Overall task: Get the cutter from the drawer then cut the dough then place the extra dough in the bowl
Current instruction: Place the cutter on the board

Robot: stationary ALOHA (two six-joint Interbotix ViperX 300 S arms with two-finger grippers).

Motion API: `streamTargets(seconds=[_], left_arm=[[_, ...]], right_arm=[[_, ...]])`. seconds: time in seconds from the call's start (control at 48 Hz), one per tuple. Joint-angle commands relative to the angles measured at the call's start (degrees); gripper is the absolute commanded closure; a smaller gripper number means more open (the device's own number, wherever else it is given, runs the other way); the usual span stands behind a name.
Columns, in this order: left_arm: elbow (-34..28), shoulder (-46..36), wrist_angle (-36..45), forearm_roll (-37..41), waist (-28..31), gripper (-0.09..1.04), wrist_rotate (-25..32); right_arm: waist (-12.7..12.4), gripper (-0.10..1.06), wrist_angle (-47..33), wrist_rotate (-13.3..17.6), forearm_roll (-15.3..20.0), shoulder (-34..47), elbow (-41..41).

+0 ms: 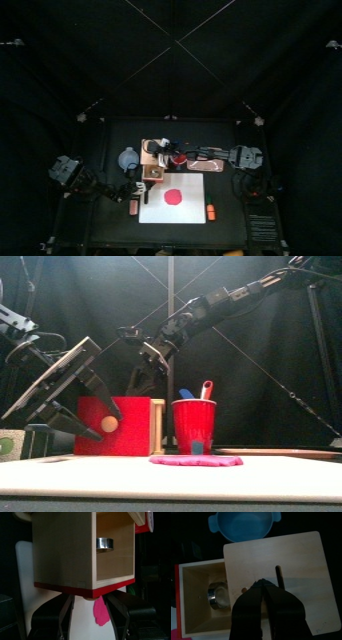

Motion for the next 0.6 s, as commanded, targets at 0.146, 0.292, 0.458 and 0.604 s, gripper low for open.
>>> streamTargets(seconds=[0.146,0.292,0.458,0.604], left_arm=[[-0.26,-1.85,-0.53,1.23,-0.09,0.14,0.09],[0.79,-3.08,-0.53,1.32,-0.62,0.14,0.09],[1.85,-4.57,-0.09,1.32,-1.85,0.14,0.00],[3.87,-6.86,0.26,1.14,-3.78,0.14,-0.09]], right_arm=[[-0.18,0.94,0.62,0.09,-0.18,-0.53,-0.09],[-0.18,0.94,0.62,0.09,-0.18,-0.53,-0.09],[-0.18,0.94,0.62,0.09,-0.18,-0.44,-0.09],[-0.18,0.94,0.62,0.09,-0.18,-0.44,-0.09]])
